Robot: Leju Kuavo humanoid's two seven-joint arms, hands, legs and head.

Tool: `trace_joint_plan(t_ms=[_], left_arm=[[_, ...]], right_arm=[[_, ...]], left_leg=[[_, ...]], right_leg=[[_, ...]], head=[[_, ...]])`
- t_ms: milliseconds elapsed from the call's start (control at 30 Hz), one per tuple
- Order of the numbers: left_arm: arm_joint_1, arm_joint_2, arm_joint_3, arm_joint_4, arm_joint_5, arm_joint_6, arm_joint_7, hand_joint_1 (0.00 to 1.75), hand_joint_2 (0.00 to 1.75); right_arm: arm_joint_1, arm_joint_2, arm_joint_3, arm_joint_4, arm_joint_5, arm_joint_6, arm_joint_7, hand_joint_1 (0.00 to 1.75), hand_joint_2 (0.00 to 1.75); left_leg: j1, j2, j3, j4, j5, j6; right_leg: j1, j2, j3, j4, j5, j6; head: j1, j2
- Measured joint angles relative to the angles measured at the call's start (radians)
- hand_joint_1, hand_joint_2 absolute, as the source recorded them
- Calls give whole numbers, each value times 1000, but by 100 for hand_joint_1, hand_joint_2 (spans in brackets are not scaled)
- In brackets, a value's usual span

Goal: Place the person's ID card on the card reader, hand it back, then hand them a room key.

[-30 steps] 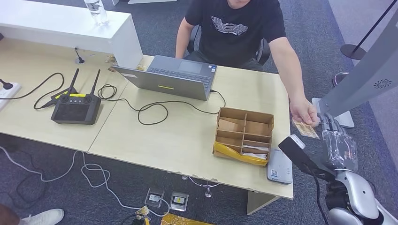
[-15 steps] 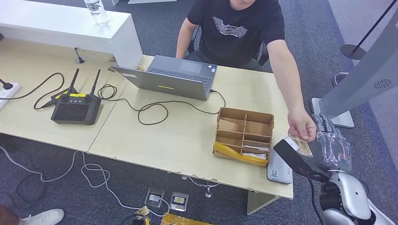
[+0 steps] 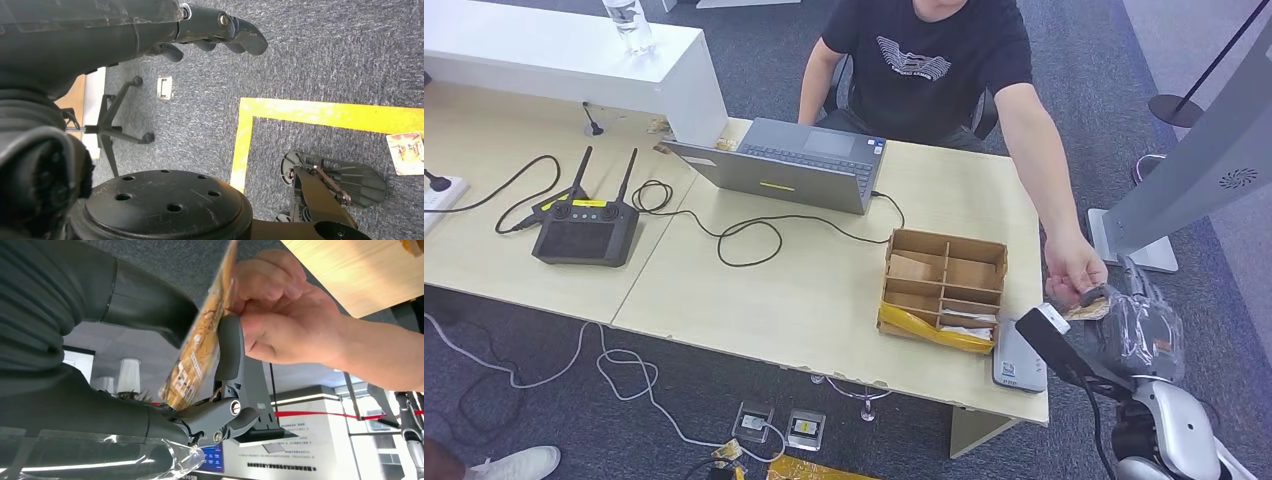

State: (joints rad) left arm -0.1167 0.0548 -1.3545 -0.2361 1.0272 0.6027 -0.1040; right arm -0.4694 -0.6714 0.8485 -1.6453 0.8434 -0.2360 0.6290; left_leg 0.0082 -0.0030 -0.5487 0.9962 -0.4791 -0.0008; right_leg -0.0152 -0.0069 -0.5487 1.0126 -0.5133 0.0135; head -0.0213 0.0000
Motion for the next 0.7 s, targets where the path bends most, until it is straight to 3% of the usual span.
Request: trace_joint_plan(t_ms=[700], left_arm=[[0,-1,0,0,-8,-1,0,0,0]], right_arm=[[13,37,14,47,-36,23,-14,175,175]], left_leg=[[0,0,0,0,0,0]], right_leg=[[0,0,0,0,0,0]], head=[[0,0]])
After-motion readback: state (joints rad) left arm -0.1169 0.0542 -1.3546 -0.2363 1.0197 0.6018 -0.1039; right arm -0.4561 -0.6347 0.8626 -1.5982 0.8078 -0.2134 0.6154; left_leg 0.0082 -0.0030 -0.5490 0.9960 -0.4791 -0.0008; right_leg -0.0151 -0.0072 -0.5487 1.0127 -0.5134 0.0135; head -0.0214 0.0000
